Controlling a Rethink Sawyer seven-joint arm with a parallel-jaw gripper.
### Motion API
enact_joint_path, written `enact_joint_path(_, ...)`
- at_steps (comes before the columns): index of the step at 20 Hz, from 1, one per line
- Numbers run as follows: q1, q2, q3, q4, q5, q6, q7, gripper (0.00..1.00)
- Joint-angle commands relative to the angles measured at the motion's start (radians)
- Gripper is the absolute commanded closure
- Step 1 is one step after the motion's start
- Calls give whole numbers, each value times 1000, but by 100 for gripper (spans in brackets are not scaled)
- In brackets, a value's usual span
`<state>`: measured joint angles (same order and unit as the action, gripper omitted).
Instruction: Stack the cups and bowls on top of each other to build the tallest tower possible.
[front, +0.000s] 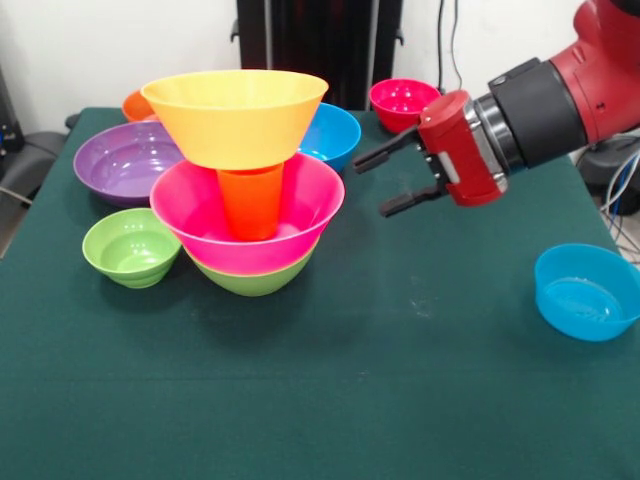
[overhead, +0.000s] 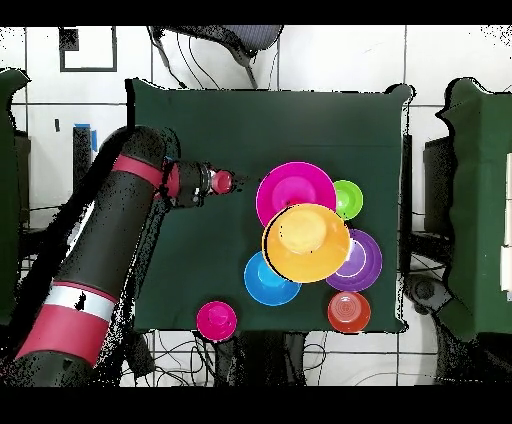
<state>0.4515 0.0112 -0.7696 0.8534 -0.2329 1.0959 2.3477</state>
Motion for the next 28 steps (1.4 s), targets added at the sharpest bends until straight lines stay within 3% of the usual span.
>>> enact_joint_path(1, 20, 5, 121, -90, 25, 153, -92, 0)
enact_joint_path(11, 19, -10, 138, -106, 9, 191, -134, 0)
enact_joint_path(21, -23, -67, 162, -67, -16, 131, -226, 0)
enact_joint_path(28, -20, -75, 157, -82, -31, 170, -256, 0)
